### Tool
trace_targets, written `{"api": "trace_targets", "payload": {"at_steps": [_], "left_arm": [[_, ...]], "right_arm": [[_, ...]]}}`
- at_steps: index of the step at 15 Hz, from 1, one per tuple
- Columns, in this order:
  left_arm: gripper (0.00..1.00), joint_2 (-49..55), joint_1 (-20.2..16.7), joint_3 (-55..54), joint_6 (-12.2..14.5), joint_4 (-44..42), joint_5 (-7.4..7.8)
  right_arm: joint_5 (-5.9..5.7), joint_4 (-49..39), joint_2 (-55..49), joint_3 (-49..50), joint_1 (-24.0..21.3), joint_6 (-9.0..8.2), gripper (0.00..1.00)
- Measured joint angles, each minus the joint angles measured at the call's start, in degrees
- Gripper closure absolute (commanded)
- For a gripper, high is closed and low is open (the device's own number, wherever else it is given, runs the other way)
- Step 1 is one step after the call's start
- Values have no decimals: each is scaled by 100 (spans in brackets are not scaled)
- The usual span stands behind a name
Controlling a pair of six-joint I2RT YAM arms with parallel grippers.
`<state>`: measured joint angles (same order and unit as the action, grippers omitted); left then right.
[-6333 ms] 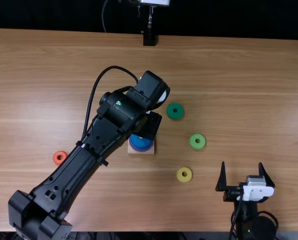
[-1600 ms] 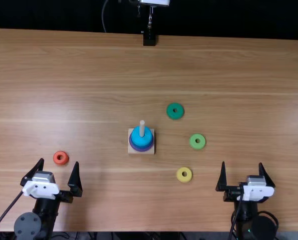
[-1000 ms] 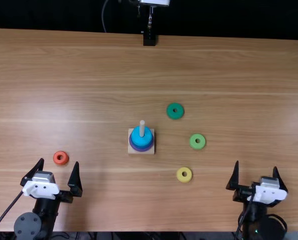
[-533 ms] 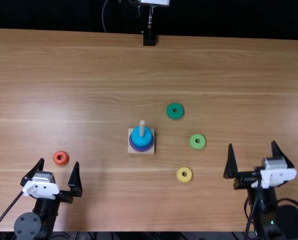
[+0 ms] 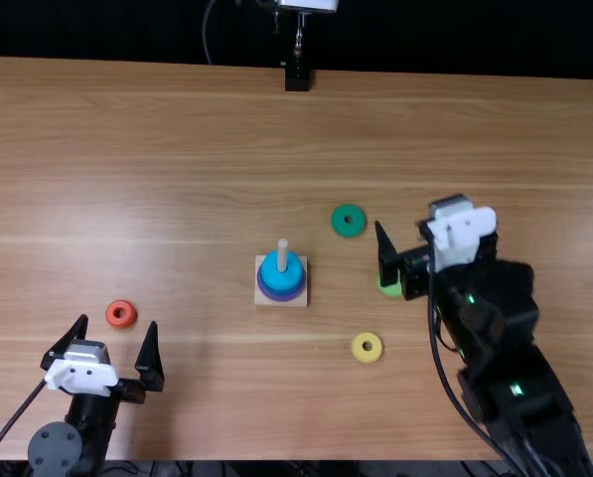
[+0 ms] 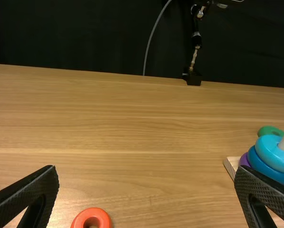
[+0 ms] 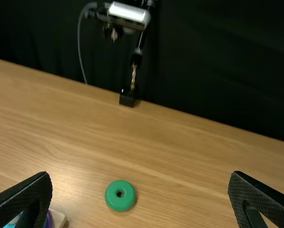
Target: Build the Hanoi tower: stack the rings onto the peg from bottom to top in this color order: purple, dark blue, light blue, dark green, light green, yellow, orange.
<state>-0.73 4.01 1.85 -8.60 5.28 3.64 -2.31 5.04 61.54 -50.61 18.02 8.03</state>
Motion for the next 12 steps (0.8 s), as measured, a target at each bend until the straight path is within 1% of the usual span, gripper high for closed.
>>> {"api": "trace_targets", "payload": {"at_steps": [3,5,6,7,9,10,12], "left_arm": [[0,0,0,0,0,0,0],[0,0,0,0,2,0,0],[0,2,0,0,-2,0,0],[0,2,0,0,-2,0,-2],[0,2,0,0,-2,0,2],[0,0,0,0,-2,0,0],[0,0,0,2,0,-2,2]], "right_arm": [[0,122,1471,-675,0,0,0],[20,852,2179,-1113,0,-2,0],[90,1150,2485,-1353,0,-7,0],[229,1314,2820,-1617,0,-11,0],[372,1342,3230,-1880,0,-26,0],[417,1342,3377,-1926,0,-28,0],[446,1344,3748,-2131,0,-46,0]]}}
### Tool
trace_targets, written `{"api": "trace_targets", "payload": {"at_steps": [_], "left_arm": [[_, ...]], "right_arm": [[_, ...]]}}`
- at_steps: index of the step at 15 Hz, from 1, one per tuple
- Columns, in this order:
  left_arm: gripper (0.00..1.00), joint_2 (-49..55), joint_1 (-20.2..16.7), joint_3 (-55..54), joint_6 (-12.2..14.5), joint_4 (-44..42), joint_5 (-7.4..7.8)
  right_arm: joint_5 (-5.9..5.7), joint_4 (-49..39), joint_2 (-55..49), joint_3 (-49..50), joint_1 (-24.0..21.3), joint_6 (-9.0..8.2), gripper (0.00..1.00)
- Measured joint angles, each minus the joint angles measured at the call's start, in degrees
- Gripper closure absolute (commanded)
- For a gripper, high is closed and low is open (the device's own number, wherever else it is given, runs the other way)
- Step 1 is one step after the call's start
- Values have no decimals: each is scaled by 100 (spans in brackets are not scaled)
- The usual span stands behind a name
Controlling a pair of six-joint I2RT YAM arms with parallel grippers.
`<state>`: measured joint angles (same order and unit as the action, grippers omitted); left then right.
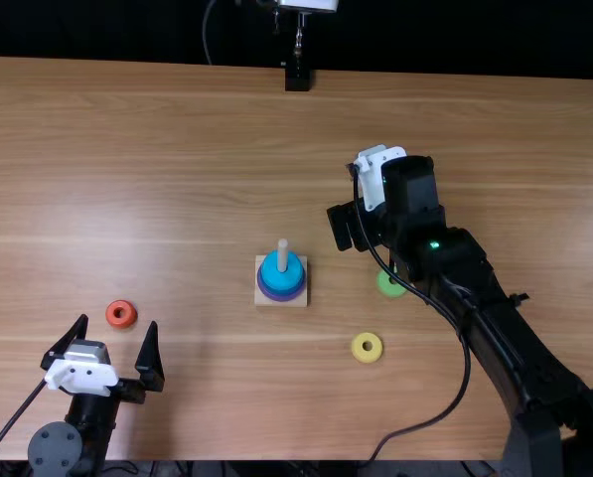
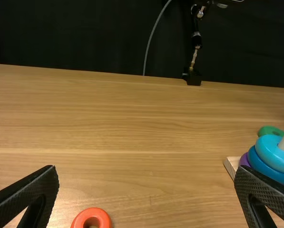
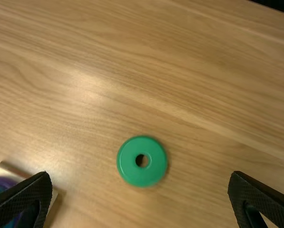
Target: Build the Hanoi tower: stack the rings onto the peg from bottom to top in this color order: purple, dark blue, light blue, dark green, light green, yellow, orange.
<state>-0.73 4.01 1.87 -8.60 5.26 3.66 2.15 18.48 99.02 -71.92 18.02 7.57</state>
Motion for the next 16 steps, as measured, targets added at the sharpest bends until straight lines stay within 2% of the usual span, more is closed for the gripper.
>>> {"api": "trace_targets", "payload": {"at_steps": [1,3,5,9,13,16], "left_arm": [[0,2,0,-2,0,4,-2],[0,0,0,-2,-4,2,-2],[0,2,0,-2,-2,2,-2],[0,2,0,-2,0,2,-2],[0,2,0,-2,2,0,0],[0,2,0,-2,-4,2,-2]], "right_arm": [[11,-2,236,-136,0,-57,0],[24,35,643,-382,0,-321,0],[42,31,890,-544,-2,-501,0],[42,83,1353,-719,-2,-621,0],[42,538,1773,-1027,-9,-645,0],[42,553,1915,-1248,-7,-654,0]]}}
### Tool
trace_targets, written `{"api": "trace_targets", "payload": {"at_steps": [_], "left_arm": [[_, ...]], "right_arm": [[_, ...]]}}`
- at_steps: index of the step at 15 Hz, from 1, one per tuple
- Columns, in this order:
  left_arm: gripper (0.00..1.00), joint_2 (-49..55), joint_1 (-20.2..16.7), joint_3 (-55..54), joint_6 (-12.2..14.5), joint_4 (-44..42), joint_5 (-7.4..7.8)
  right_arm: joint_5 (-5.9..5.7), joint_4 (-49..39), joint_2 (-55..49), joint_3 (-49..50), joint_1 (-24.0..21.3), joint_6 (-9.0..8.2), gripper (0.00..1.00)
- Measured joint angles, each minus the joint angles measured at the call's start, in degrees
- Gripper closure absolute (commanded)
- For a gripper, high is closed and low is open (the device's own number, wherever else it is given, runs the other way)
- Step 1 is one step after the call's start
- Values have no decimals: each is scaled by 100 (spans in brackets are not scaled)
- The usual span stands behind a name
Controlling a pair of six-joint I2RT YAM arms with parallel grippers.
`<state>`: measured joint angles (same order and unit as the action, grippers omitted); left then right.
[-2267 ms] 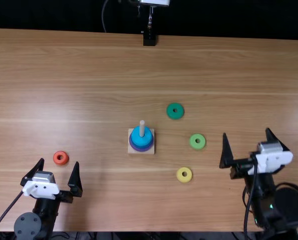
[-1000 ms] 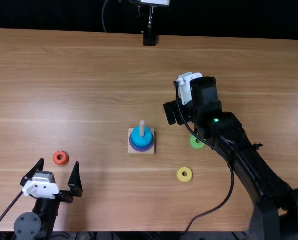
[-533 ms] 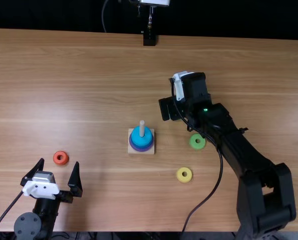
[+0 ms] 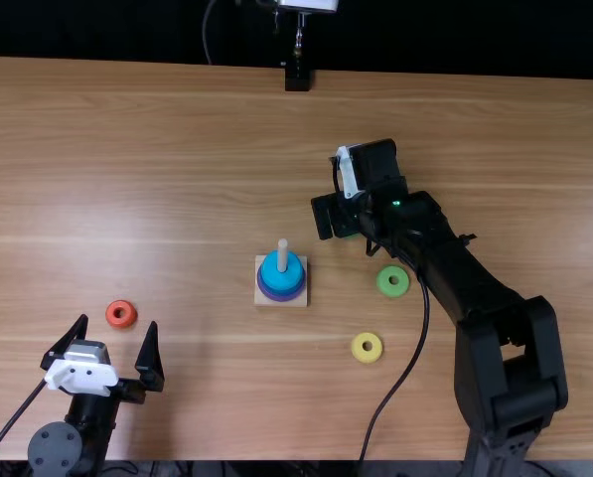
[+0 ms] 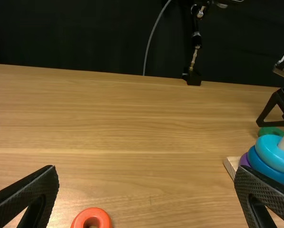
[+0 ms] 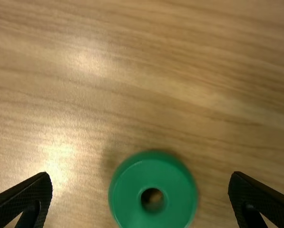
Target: Build the Hanoi tower: stack the rings onto the peg from bottom to top in this color order: purple, dark blue, light blue, dark green, light green, yellow, orange.
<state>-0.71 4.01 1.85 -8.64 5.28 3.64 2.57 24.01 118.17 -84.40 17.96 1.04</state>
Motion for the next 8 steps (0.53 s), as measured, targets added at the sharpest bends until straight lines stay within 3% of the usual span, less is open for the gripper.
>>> {"api": "trace_targets", "payload": {"at_steps": [8], "left_arm": [[0,0,0,0,4,2,0]], "right_arm": [[-2,531,227,-107,0,-4,0]]}}
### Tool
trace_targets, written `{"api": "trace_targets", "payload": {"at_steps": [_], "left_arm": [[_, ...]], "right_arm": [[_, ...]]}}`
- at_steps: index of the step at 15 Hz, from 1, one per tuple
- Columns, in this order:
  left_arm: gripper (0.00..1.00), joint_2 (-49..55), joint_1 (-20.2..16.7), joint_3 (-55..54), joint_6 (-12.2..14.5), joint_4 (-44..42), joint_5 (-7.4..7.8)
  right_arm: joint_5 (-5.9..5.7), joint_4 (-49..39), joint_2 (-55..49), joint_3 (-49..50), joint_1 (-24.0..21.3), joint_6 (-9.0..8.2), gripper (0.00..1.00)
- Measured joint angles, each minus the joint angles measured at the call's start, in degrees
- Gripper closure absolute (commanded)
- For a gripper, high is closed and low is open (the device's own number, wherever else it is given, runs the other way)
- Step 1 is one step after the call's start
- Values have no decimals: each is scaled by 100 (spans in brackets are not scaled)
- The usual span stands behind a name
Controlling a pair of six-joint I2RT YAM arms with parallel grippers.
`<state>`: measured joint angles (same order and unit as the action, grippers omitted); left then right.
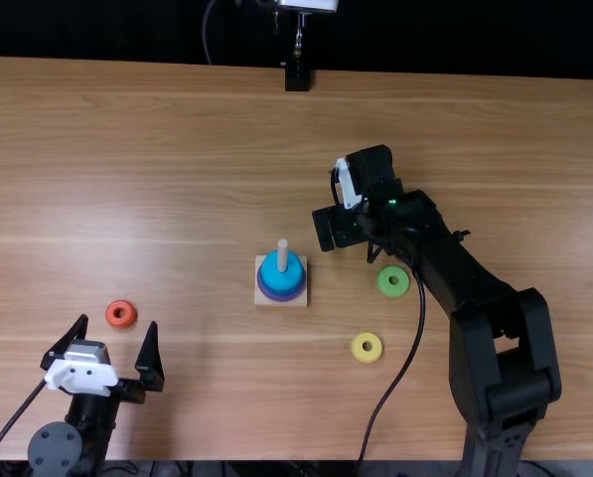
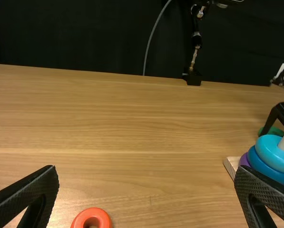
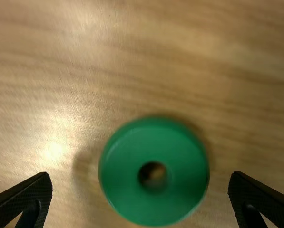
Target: Build the Hanoi tower: stack the rings onto the peg from bottom to top in this color order: purple, dark blue, light blue, dark green, light green, yellow, orange.
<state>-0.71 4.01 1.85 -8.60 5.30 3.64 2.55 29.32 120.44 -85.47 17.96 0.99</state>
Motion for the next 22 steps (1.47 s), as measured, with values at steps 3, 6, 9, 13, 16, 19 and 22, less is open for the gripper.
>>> {"api": "trace_targets", "payload": {"at_steps": [3,6,9,13,16,19,22], "left_arm": [[0,0,0,0,0,-2,0],[0,0,0,0,-2,-2,0],[0,0,0,0,-2,-2,2],[0,0,0,0,2,0,2],[0,0,0,0,0,-2,2],[0,0,2,0,-2,-2,0],[0,0,0,0,0,-2,2]], "right_arm": [[0,2,0,-83,0,-2,0],[-2,7,2,-83,0,2,0],[-17,4,4,-81,0,0,0],[-20,7,127,-94,0,2,0],[-24,2,149,-120,0,0,0],[-22,7,149,-120,0,9,44],[-26,13,149,-120,0,26,61]]}}
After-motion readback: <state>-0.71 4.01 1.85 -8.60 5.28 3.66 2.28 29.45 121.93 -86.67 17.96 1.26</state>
